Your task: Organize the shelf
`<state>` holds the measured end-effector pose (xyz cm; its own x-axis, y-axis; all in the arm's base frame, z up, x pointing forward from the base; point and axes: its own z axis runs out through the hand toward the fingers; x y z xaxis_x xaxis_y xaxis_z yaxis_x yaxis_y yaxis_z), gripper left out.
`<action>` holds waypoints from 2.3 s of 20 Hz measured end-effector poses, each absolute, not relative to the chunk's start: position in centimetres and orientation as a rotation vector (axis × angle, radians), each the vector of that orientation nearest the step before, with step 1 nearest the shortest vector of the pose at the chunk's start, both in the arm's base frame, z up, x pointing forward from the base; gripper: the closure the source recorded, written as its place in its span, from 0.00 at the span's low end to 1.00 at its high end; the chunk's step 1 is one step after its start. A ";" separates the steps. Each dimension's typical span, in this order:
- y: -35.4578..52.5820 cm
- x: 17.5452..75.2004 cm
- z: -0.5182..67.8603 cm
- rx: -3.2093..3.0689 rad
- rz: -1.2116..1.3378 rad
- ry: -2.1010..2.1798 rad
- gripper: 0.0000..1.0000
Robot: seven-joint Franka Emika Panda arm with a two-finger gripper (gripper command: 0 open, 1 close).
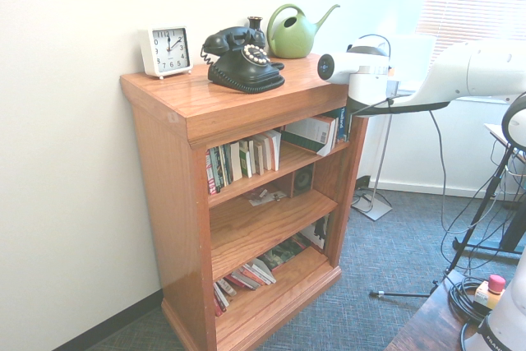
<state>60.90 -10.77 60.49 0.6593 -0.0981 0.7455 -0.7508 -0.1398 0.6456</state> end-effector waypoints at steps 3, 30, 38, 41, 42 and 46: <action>-10.7 61.0 60.5 1.645 0.662 -0.698 1.00; 0.2 40.1 61.8 2.341 1.061 -1.145 1.00; 3.5 36.4 54.8 2.497 1.039 -1.148 1.00; 3.4 36.3 52.4 2.544 1.012 -1.175 1.00; 3.3 36.3 51.7 2.560 1.005 -1.184 1.00; 2.6 36.9 48.4 2.640 0.978 -1.162 1.00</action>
